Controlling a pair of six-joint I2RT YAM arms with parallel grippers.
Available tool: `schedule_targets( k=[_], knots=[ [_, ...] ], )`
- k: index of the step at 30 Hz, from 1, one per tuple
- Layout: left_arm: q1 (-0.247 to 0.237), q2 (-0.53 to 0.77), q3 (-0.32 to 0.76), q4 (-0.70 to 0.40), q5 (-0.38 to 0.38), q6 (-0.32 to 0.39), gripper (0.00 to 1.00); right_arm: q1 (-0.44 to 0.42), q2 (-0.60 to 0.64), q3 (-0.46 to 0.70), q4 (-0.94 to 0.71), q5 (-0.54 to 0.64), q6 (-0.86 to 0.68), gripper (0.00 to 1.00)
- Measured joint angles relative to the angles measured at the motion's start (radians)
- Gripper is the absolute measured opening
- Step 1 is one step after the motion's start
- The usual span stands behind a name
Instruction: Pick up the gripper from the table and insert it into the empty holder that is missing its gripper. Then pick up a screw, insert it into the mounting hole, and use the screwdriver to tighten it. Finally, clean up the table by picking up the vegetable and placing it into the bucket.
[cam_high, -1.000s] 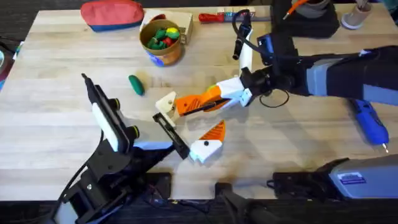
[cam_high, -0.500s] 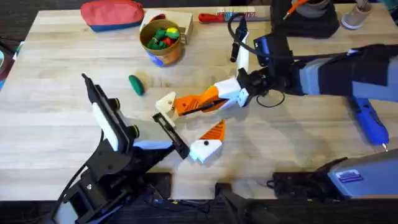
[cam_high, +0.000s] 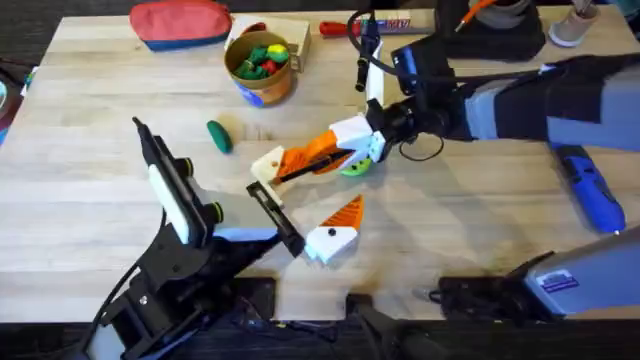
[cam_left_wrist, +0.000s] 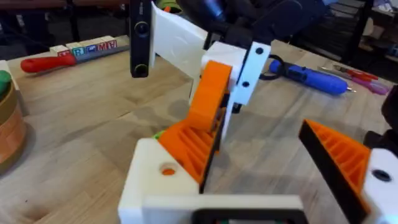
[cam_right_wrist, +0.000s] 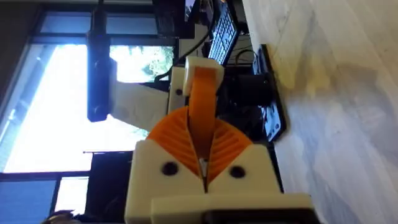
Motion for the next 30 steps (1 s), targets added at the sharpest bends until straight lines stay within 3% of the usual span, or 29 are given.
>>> schedule_targets(
  k=[8, 30],
  knots=[
    [0.005, 0.0, 0.0, 0.004, 0.052, 0.026, 0.988, 0.022, 0.031, 0.018, 0.026, 0.02, 0.015, 0.003],
    [0.015, 0.0, 0.0, 0.0, 0.02, 0.018, 0.987, 0.065, 0.05, 0.051, 0.068, 0.093, 0.014, 0.003]
  ],
)
